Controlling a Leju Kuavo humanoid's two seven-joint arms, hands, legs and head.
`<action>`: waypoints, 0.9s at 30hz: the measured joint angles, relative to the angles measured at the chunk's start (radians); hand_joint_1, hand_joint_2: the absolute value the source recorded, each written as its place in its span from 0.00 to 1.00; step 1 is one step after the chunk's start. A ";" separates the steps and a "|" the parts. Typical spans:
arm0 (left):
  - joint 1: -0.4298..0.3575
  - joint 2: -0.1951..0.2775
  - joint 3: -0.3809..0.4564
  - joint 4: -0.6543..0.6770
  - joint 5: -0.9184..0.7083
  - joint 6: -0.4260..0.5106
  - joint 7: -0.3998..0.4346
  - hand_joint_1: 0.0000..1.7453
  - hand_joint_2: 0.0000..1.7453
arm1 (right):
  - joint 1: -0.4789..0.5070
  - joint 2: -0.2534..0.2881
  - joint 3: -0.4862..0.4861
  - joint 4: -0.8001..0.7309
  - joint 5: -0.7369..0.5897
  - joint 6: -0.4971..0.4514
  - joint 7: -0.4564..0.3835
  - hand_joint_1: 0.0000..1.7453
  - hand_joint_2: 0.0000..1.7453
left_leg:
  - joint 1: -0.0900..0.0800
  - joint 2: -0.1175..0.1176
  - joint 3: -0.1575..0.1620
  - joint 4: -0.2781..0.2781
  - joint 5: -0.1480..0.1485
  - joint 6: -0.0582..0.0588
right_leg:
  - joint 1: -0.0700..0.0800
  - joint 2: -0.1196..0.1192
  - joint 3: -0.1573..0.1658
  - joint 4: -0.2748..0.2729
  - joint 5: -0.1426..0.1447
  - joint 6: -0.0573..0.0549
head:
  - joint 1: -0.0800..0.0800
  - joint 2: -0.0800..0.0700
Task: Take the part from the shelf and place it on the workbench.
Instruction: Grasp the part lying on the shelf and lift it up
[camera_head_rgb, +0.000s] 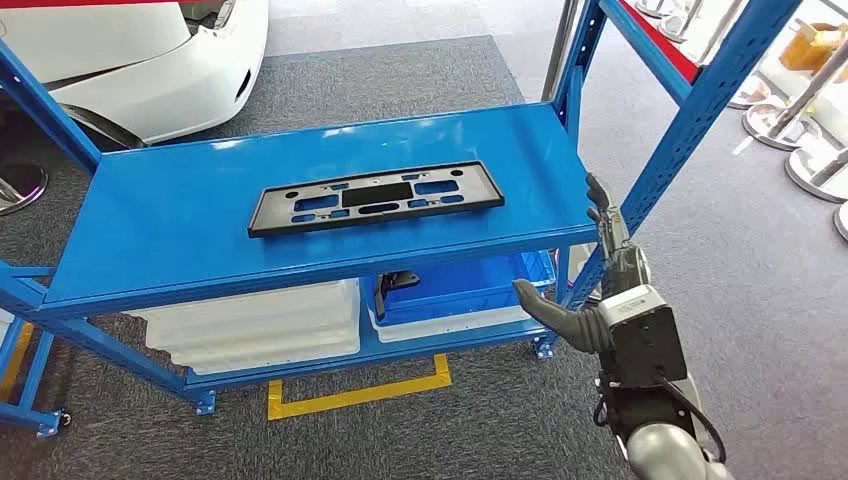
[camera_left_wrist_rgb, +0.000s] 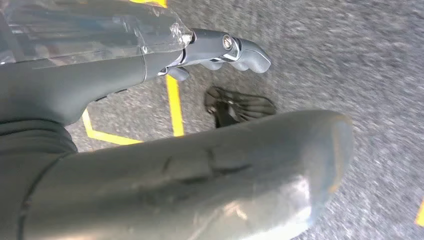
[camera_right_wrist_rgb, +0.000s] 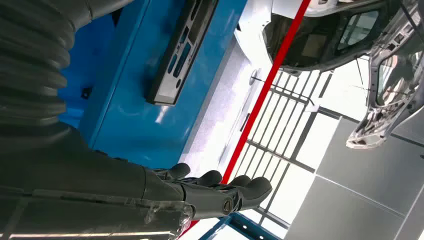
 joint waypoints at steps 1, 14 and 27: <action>0.000 0.000 0.000 0.000 0.000 0.000 0.000 0.00 0.00 | 0.000 0.000 0.000 0.001 0.000 0.000 0.000 0.00 1.00 | 0.000 -0.001 0.007 0.003 -0.006 -0.004 | 0.003 -0.003 0.000 -0.009 0.002 -0.001 | 0.001 0.000; -0.003 -0.001 0.000 0.000 0.006 0.001 0.000 0.00 0.00 | -0.006 0.000 0.002 0.002 -0.003 0.008 0.002 0.00 1.00 | 0.015 0.002 -0.169 0.263 -0.096 -0.059 | 0.005 0.004 0.086 -0.044 -0.032 -0.050 | -0.019 0.000; -0.002 -0.001 0.000 0.000 0.007 0.014 0.002 0.00 0.00 | -0.005 -0.002 0.007 0.001 -0.010 -0.001 0.015 0.00 1.00 | 0.011 -0.010 -0.131 0.040 0.071 -0.031 | 0.008 0.008 0.131 -0.069 -0.057 -0.014 | -0.008 0.000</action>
